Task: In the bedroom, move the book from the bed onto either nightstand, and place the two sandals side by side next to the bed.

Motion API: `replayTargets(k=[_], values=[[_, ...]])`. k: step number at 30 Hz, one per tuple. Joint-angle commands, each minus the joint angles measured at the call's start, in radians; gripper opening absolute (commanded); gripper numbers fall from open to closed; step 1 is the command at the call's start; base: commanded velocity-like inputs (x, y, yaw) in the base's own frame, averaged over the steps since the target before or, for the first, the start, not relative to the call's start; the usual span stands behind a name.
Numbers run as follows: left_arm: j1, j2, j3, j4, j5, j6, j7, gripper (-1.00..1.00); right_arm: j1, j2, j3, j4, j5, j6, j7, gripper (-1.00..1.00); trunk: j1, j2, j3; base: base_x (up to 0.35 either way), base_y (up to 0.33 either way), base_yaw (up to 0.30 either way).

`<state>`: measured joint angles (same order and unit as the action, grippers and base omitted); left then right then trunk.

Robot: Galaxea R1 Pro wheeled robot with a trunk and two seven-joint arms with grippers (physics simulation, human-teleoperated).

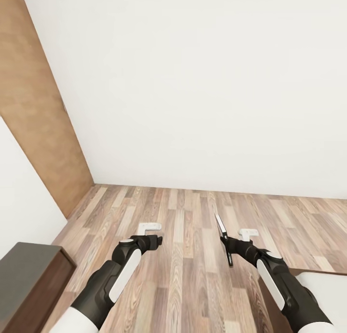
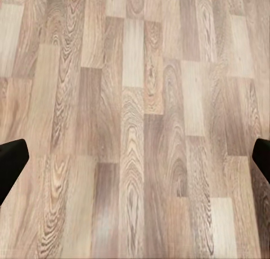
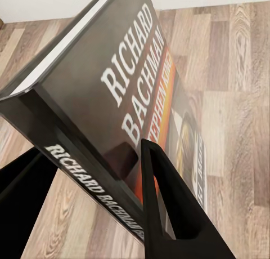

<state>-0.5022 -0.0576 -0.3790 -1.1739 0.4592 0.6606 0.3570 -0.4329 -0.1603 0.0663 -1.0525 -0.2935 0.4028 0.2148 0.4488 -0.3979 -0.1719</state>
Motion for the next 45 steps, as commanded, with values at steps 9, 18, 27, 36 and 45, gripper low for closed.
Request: replayTargets(k=[9, 18, 27, 36, 45], values=[[-0.001, 0.001, -0.005, -0.001, 0.01, 0.002, 0.01, 1.0, -0.001, -0.001, 0.001, -0.001, -0.007, 0.005, -0.001, -1.0, 0.001, -0.002, -0.002, 0.336, 0.0, 0.0], [-0.001, 0.002, -0.007, -0.001, 0.006, 0.001, 0.013, 1.0, -0.001, -0.001, 0.001, -0.003, -0.007, 0.006, -0.003, -1.0, 0.001, -0.002, -0.002, 0.337, 0.0, -0.066], [-0.001, 0.002, -0.007, 0.007, 0.008, 0.0, 0.013, 1.0, 0.0, -0.001, 0.001, -0.003, -0.007, 0.007, -0.005, -1.0, 0.001, -0.002, -0.002, 0.339, 0.0, -0.27], [-0.001, 0.006, 0.002, 0.016, 0.005, -0.001, 0.012, 1.0, -0.001, 0.0, 0.001, -0.002, -0.007, 0.007, -0.006, -1.0, 0.001, -0.002, -0.002, 0.339, 0.0, -0.282], [-0.001, 0.008, 0.008, 0.016, 0.003, -0.001, 0.011, 1.0, -0.001, 0.0, 0.001, -0.002, -0.007, 0.007, -0.006, -1.0, 0.001, -0.002, -0.002, 0.339, 0.0, -0.282]])
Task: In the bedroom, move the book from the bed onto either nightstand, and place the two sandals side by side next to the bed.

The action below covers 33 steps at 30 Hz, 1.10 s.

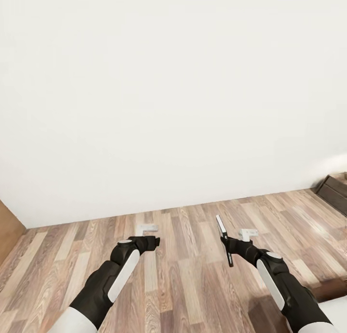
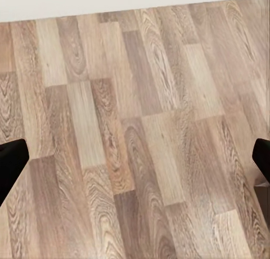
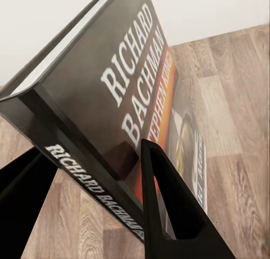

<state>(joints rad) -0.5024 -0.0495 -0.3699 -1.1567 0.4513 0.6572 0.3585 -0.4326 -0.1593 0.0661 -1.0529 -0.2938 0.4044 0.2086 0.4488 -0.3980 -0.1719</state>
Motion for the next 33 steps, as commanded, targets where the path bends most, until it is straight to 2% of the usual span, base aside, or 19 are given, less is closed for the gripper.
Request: replayTargets(k=[1, 7, 22, 33], values=[[-0.001, 0.0, -0.001, -0.001, 0.011, 0.002, 0.01, 1.0, -0.001, -0.001, 0.001, -0.001, -0.007, 0.005, 0.0, -1.0, 0.001, -0.002, -0.002, 0.339, 0.0, -0.282], [-0.001, -0.001, -0.001, -0.001, 0.012, 0.002, 0.012, 1.0, -0.001, 0.0, 0.001, -0.001, -0.007, 0.005, 0.0, -1.0, 0.001, -0.002, -0.002, 0.325, 0.098, -0.282], [-0.001, -0.001, -0.011, -0.001, 0.01, 0.002, 0.011, 1.0, -0.001, -0.002, 0.001, -0.001, -0.007, 0.005, 0.0, -1.0, 0.001, -0.002, 0.001, 0.255, 0.238, -0.282], [-0.001, 0.0, -0.013, -0.002, 0.011, 0.002, 0.009, 1.0, -0.001, 0.0, 0.001, -0.001, -0.007, 0.005, 0.0, -1.0, 0.001, -0.002, 0.008, 0.313, 0.133, -0.283]])
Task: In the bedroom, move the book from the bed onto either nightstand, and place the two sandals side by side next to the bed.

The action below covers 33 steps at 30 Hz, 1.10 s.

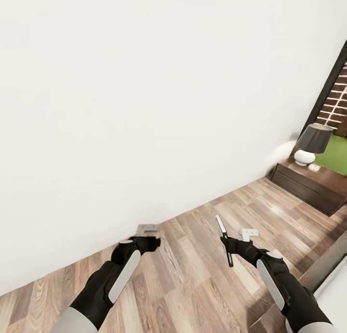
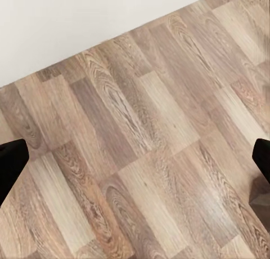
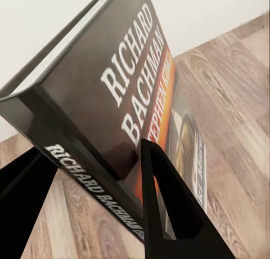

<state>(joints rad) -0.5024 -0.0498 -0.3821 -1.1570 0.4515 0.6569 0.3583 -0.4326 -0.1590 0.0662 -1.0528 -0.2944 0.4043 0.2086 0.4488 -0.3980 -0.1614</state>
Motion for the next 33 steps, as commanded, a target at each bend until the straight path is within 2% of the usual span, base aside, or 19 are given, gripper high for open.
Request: replayTargets(k=[1, 9, 20, 33], values=[[-0.001, 0.001, -0.001, -0.004, 0.011, 0.002, 0.009, 1.0, -0.001, -0.001, 0.001, -0.001, -0.006, 0.005, 0.0, -1.0, 0.001, -0.002, -0.001, 0.321, 0.106, -0.282], [-0.001, 0.001, -0.003, -0.008, 0.014, 0.004, 0.007, 1.0, -0.001, -0.001, 0.001, -0.001, -0.005, 0.007, 0.0, -1.0, 0.001, -0.002, 0.003, 0.174, 0.029, -0.282], [-0.001, 0.0, -0.001, -0.003, 0.012, 0.004, 0.007, 1.0, -0.001, -0.002, 0.001, -0.001, -0.005, 0.005, 0.0, -1.0, 0.001, -0.002, 0.008, 0.318, 0.011, -0.282], [-0.001, -0.001, -0.003, -0.003, 0.012, 0.004, 0.007, 1.0, -0.001, -0.002, 0.001, -0.001, -0.005, 0.006, 0.0, -1.0, 0.001, -0.002, 0.014, 0.232, 0.237, -0.283]])
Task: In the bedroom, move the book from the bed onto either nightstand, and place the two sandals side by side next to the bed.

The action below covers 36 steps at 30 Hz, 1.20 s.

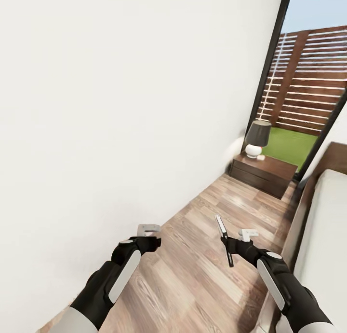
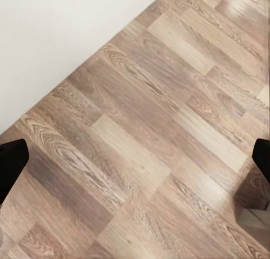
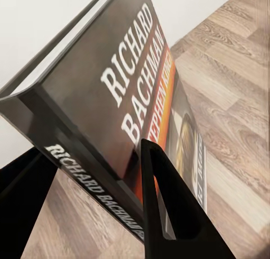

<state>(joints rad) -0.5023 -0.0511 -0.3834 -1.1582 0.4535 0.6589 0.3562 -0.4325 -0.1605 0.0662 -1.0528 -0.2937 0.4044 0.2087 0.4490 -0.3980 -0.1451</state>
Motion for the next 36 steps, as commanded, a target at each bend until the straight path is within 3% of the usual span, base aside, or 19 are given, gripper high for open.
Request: replayTargets(k=[1, 11, 36], values=[[-0.001, 0.001, -0.001, -0.001, 0.011, 0.002, 0.01, 1.0, -0.001, -0.001, 0.001, -0.001, -0.005, 0.005, 0.0, -1.0, 0.001, -0.002, -0.002, 0.233, 0.255, -0.283], [-0.001, 0.001, -0.004, -0.002, 0.011, 0.002, 0.01, 1.0, -0.001, -0.001, 0.001, -0.001, -0.005, 0.006, 0.0, -1.0, 0.001, -0.002, 0.003, 0.28, 0.183, -0.283], [-0.001, 0.001, -0.006, -0.008, 0.011, 0.002, 0.009, 1.0, -0.001, -0.001, 0.001, -0.001, -0.005, 0.005, 0.0, -1.0, 0.001, -0.002, 0.014, 0.252, 0.009, -0.282]])
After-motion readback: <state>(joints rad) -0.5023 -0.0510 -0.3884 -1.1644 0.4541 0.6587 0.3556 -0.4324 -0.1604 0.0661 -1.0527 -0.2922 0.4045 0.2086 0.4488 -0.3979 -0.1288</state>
